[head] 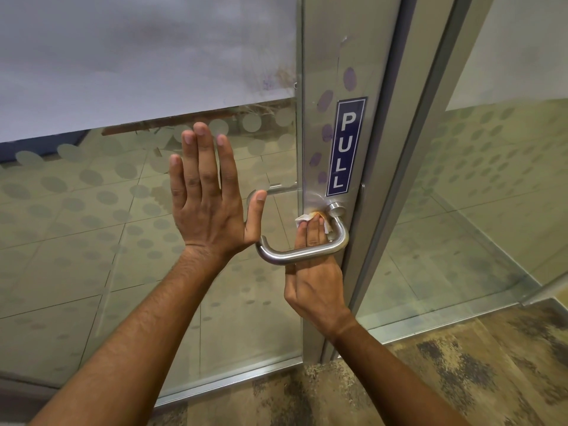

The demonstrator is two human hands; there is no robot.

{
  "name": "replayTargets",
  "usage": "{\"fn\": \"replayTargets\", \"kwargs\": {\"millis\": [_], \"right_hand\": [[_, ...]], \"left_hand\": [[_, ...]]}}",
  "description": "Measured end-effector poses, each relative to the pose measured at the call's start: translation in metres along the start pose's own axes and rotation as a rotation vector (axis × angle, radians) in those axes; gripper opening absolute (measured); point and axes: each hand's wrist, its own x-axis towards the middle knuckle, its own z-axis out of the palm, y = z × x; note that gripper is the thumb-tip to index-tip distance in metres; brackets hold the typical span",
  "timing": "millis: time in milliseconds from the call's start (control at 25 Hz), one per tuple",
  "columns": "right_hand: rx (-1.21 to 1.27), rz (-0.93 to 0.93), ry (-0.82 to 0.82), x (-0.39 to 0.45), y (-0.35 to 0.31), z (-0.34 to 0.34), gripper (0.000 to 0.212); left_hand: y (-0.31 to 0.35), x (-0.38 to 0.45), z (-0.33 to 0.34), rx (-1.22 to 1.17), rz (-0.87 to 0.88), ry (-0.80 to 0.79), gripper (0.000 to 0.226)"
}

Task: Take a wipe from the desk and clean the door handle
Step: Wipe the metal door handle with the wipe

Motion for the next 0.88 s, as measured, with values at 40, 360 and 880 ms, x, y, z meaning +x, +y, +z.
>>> {"fn": "replayTargets", "kwargs": {"millis": [40,360,880], "right_hand": [[0.001,0.001,-0.003,-0.001,0.001,0.001,0.084],[0.128,0.116,-0.117,-0.022,0.008,0.002,0.093],[-0.007,0.257,-0.125,-0.024,-0.012,0.010,0.082]], "left_hand": [[0.000,0.000,0.000,-0.001,0.003,-0.001,0.081],[0.000,0.001,0.001,0.019,0.035,-0.005,0.081],[-0.001,-0.003,0.003,0.036,0.017,-0.022,0.082]]}}
